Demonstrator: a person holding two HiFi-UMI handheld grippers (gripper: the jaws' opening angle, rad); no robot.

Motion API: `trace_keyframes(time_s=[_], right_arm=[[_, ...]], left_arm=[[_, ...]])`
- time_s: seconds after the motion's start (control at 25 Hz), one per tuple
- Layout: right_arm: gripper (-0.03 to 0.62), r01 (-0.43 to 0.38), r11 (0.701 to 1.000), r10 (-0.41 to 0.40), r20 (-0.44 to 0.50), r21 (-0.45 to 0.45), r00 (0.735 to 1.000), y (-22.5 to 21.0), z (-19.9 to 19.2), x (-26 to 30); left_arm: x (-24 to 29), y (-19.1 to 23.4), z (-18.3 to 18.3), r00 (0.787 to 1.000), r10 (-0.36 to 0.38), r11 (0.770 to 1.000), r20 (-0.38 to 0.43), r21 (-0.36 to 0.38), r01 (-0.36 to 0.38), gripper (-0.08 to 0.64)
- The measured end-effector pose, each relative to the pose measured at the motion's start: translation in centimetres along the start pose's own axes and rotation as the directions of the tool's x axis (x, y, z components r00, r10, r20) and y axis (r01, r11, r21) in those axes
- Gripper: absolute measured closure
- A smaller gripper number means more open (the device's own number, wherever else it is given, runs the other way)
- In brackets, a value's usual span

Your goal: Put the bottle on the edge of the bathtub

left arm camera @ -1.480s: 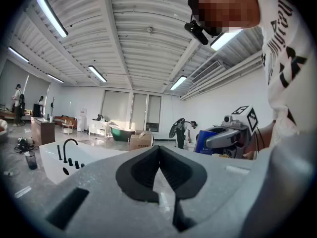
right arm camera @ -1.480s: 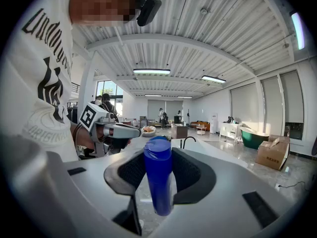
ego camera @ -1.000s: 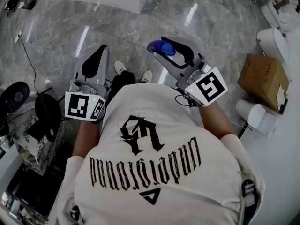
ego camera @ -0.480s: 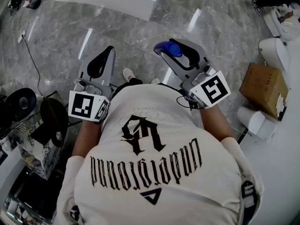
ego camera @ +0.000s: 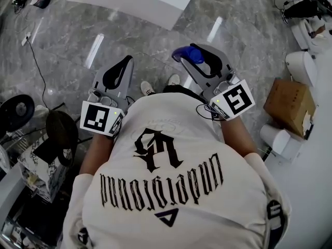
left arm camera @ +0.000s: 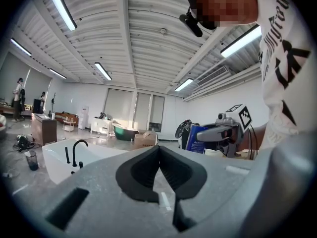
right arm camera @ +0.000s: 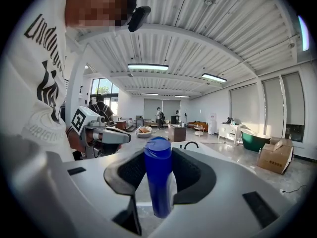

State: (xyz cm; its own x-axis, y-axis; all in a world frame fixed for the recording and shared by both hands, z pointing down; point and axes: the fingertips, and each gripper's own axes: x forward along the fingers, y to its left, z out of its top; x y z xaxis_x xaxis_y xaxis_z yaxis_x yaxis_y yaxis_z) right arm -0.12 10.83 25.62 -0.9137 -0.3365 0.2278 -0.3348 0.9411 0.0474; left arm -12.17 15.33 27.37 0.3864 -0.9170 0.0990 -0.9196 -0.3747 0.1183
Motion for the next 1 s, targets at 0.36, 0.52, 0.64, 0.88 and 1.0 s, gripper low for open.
trace_keyframes(time_s=[0.36, 0.52, 0.64, 0.88, 1.0], right_arm=[[0.436, -0.045, 0.999, 0.045, 0.006, -0.019, 0.999, -0.4, 1.1, 3.4], [0.436, -0.063, 0.998, 0.063, 0.01, -0.022, 0.998, -1.4, 1.1, 4.5], [0.436, -0.073, 0.997, 0.074, 0.019, -0.025, 0.997, -2.4, 1.2, 5.4], [0.436, -0.083, 0.997, 0.083, 0.024, -0.008, 0.996, -5.7, 0.9, 6.1], [0.436, -0.086, 0.996, 0.086, 0.024, -0.005, 0.996, -7.7, 0.7, 6.2]], left_arm=[[-0.5, 3.0, -0.1, 0.999, 0.049, 0.999, -0.003, -0.018, -0.049, 0.545], [0.2, 3.9, 0.2, 0.997, 0.072, 0.997, -0.004, -0.009, -0.072, 0.545], [1.0, 4.7, 0.1, 0.996, 0.087, 0.996, -0.01, -0.015, -0.087, 0.545], [4.1, 5.3, 0.2, 0.995, 0.095, 0.995, -0.032, -0.011, -0.096, 0.545], [6.0, 5.6, 0.4, 0.994, 0.106, 0.994, -0.04, -0.012, -0.107, 0.545]])
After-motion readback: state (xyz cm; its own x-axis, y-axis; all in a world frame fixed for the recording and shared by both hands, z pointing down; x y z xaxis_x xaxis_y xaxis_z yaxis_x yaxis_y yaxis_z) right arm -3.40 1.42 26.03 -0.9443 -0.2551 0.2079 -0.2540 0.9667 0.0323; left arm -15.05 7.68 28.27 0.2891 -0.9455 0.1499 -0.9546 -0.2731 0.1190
